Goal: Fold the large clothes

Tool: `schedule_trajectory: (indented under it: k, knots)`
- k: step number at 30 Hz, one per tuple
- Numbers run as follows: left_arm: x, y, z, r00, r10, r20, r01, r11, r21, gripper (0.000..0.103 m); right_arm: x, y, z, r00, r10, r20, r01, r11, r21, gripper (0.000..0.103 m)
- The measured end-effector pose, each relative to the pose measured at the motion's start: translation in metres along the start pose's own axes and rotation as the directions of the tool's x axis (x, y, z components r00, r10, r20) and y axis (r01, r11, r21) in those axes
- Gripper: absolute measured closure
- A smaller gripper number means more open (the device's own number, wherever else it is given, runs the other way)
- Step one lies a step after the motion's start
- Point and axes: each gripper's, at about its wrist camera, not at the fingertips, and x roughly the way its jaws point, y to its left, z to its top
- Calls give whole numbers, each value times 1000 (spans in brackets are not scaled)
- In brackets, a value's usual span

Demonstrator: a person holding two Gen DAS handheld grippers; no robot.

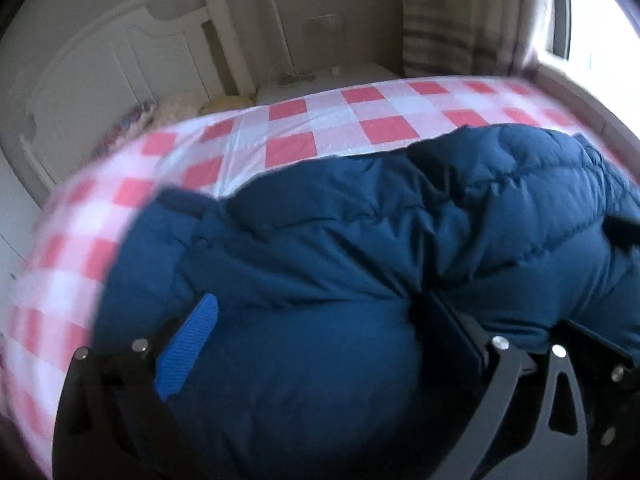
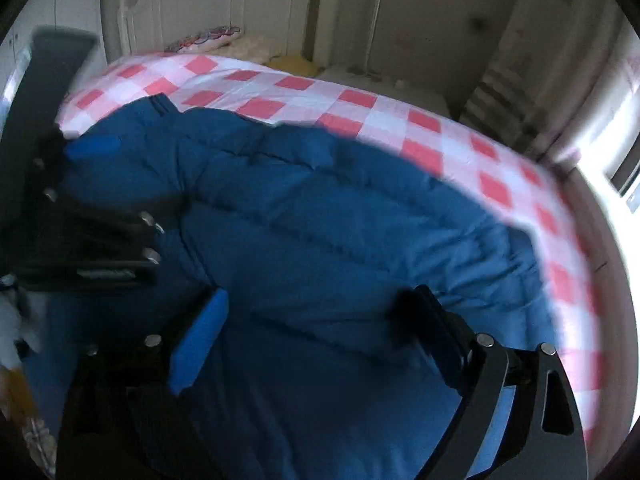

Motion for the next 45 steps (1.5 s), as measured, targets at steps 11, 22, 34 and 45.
schedule_trajectory:
  k: [11,22,34,45]
  knots:
    - [2,-4,-7,1000,17,20,-17,1000,5,2,13,-3,-6,1000,16,-15,-16,1000,14,12]
    - [1,-2,1,998,33,-56,-31,999,39,2,22,-13,3,993,76,-86,-73,997,37,11]
    - [-33,115,-43,994,102,-43,-109,976,-191,2,-58,-80,-34,997,52,57,-62,982,178,11]
    - [-24,129,-63,1000,-6,5,7,960,-278,2,-23,-91,-70,986,139,92,-157,962,224,4]
